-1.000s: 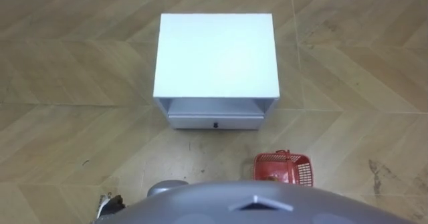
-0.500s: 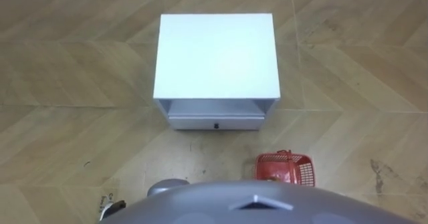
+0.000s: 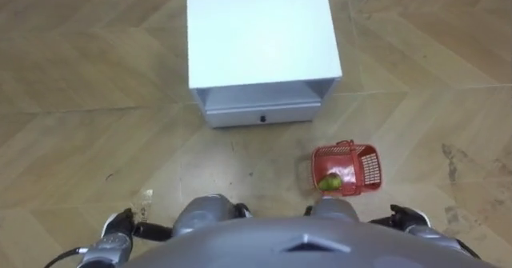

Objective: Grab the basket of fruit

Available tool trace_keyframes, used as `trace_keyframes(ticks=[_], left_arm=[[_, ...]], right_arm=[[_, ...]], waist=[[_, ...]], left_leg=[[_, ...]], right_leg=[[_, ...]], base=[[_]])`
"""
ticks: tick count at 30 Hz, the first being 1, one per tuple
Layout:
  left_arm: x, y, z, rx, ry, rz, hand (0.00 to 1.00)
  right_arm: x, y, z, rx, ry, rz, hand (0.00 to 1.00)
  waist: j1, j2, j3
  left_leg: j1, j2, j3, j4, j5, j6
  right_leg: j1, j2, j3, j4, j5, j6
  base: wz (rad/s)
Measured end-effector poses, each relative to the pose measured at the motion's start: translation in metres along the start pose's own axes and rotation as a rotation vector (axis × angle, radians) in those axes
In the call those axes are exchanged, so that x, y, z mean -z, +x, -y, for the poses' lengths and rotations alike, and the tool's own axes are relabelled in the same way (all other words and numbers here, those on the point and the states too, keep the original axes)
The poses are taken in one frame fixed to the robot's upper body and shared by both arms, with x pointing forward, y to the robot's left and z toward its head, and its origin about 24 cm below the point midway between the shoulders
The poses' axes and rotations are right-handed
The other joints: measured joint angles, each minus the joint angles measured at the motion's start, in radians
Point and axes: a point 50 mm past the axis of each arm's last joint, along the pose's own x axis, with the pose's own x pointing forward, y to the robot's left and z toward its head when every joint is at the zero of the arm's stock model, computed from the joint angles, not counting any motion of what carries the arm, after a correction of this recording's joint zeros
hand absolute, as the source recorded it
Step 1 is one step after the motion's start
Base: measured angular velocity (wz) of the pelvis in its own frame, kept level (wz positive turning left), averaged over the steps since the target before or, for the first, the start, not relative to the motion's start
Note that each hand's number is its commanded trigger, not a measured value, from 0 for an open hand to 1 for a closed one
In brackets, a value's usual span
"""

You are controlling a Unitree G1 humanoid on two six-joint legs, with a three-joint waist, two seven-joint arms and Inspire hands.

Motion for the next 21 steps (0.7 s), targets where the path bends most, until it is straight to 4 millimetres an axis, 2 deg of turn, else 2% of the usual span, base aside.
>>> trace_keyframes(ticks=[3, 4, 5, 6, 7, 8, 9, 10, 11, 12, 13, 14, 15, 16, 17, 19, 21], left_arm=[[-0.018, 0.001, -0.002, -0.011, -0.008, 0.042, 0.00], [-0.027, 0.002, -0.004, -0.027, -0.026, 0.061, 0.00], [-0.041, 0.002, -0.005, -0.033, -0.041, 0.092, 0.00], [-0.049, 0.002, -0.004, -0.030, -0.053, 0.107, 0.00], [-0.061, 0.002, -0.004, -0.026, -0.073, 0.140, 0.00], [-0.070, 0.002, -0.005, -0.027, -0.055, 0.168, 0.00], [-0.074, 0.001, -0.006, -0.028, -0.046, 0.180, 0.00], [-0.078, 0.001, -0.007, -0.036, -0.031, 0.183, 0.00], [-0.082, 0.001, -0.008, -0.039, -0.015, 0.188, 0.00], [-0.085, 0.001, -0.008, -0.044, 0.006, 0.198, 0.00], [-0.085, 0.001, -0.008, -0.045, 0.007, 0.197, 0.00], [-0.082, 0.002, -0.008, -0.053, 0.012, 0.186, 0.00], [-0.080, 0.002, -0.008, -0.066, 0.016, 0.176, 0.00], [-0.078, 0.002, -0.008, -0.072, 0.011, 0.169, 0.00], [-0.075, 0.002, -0.008, -0.090, -0.007, 0.162, 0.00], [-0.074, 0.002, -0.011, -0.125, -0.057, 0.160, 0.00], [-0.075, 0.002, -0.017, -0.173, -0.111, 0.179, 0.00]], right_arm=[[-0.024, 0.001, -0.002, -0.012, 0.024, 0.062, 0.00], [-0.038, 0.001, -0.006, -0.026, 0.033, 0.087, 0.00], [-0.059, 0.000, -0.007, -0.031, 0.025, 0.129, 0.00], [-0.065, 0.000, -0.007, -0.031, 0.017, 0.145, 0.00], [-0.076, -0.001, -0.009, -0.035, 0.016, 0.173, 0.00], [-0.089, -0.003, -0.012, -0.041, 0.015, 0.206, 0.00], [-0.095, -0.004, -0.012, -0.043, 0.020, 0.221, 0.00], [-0.104, -0.006, -0.013, -0.043, 0.028, 0.247, 0.00], [-0.108, -0.006, -0.012, -0.040, 0.054, 0.259, 0.00], [-0.111, -0.007, -0.010, -0.030, 0.071, 0.266, 0.00], [-0.113, -0.007, -0.009, -0.024, 0.083, 0.273, 0.00], [-0.119, -0.009, -0.007, -0.011, 0.112, 0.292, 0.00], [-0.127, -0.011, -0.003, 0.004, 0.135, 0.326, 0.00], [-0.130, -0.012, -0.002, 0.011, 0.146, 0.346, 0.00], [-0.139, -0.015, 0.001, 0.023, 0.172, 0.386, 0.00], [-0.156, -0.021, 0.003, 0.035, 0.203, 0.448, 0.00], [-0.171, -0.027, 0.005, 0.043, 0.229, 0.515, 0.00]], waist=[[0.014, -0.015, 0.0032], [0.015, -0.026, 0.0092], [0.020, -0.030, 0.0134], [0.019, -0.033, 0.0165], [0.020, -0.036, 0.0184], [0.028, -0.038, 0.0171], [0.034, -0.038, 0.0174], [0.035, -0.044, 0.0221], [0.034, -0.054, 0.0261], [0.035, -0.060, 0.0240], [0.035, -0.062, 0.0230], [0.038, -0.067, 0.0215], [0.039, -0.067, 0.0236], [0.039, -0.066, 0.0244], [0.038, -0.062, 0.0301], [0.036, -0.056, 0.0360], [0.016, -0.063, 0.0379]], left_leg=[[-0.172, 0.029, -0.005, 0.123, 0.005, -0.002], [-0.254, 0.045, -0.009, 0.193, 0.005, -0.002], [-0.336, 0.060, -0.033, 0.265, 0.008, -0.008], [-0.374, 0.060, -0.058, 0.298, 0.013, -0.015], [-0.439, 0.055, -0.114, 0.352, 0.022, -0.031], [-0.496, 0.051, -0.157, 0.397, 0.028, -0.044], [-0.523, 0.048, -0.172, 0.426, 0.026, -0.050], [-0.572, 0.028, -0.206, 0.483, 0.016, -0.066], [-0.624, 0.017, -0.225, 0.550, -0.005, -0.066], [-0.676, 0.010, -0.229, 0.627, -0.038, -0.060], [-0.700, 0.003, -0.230, 0.666, -0.053, -0.057], [-0.748, -0.010, -0.226, 0.743, -0.084, -0.048], [-0.788, -0.022, -0.209, 0.821, -0.111, -0.034], [-0.804, -0.023, -0.197, 0.860, -0.128, -0.024], [-0.828, -0.034, -0.181, 0.937, -0.162, -0.009], [-0.867, -0.036, -0.152, 1.036, -0.206, 0.010], [-0.912, -0.036, -0.107, 1.127, -0.234, 0.032]], right_leg=[[0.082, -0.005, -0.001, -0.144, 0.019, 0.012], [0.092, -0.004, 0.006, -0.214, -0.016, 0.040], [0.078, 0.017, 0.010, -0.229, -0.131, 0.069], [0.065, 0.028, 0.012, -0.222, -0.178, 0.064], [0.038, 0.052, 0.016, -0.199, -0.254, 0.060], [0.000, 0.062, 0.015, -0.146, -0.320, 0.056], [-0.022, 0.065, 0.014, -0.108, -0.351, 0.056], [-0.063, 0.060, 0.018, -0.012, -0.411, 0.051], [-0.110, 0.046, 0.021, 0.116, -0.455, 0.049], [-0.166, 0.028, 0.027, 0.261, -0.473, 0.050], [-0.196, 0.016, 0.028, 0.334, -0.474, 0.051], [-0.250, -0.013, 0.042, 0.477, -0.474, 0.051], [-0.291, -0.042, 0.062, 0.603, -0.474, 0.051], [-0.304, -0.058, 0.070, 0.660, -0.474, 0.051], [-0.323, -0.080, 0.096, 0.768, -0.474, 0.051], [-0.355, -0.103, 0.141, 0.904, -0.473, 0.050], [-0.372, -0.144, 0.174, 1.042, -0.473, 0.050]], base=[[-0.01], [0.07], [0.11], [0.18], [0.18], [0.13], [0.14], [0.34], [0.53], [0.48], [0.36], [0.28], [0.29], [0.25], [0.14], [0.15], [0.41]])
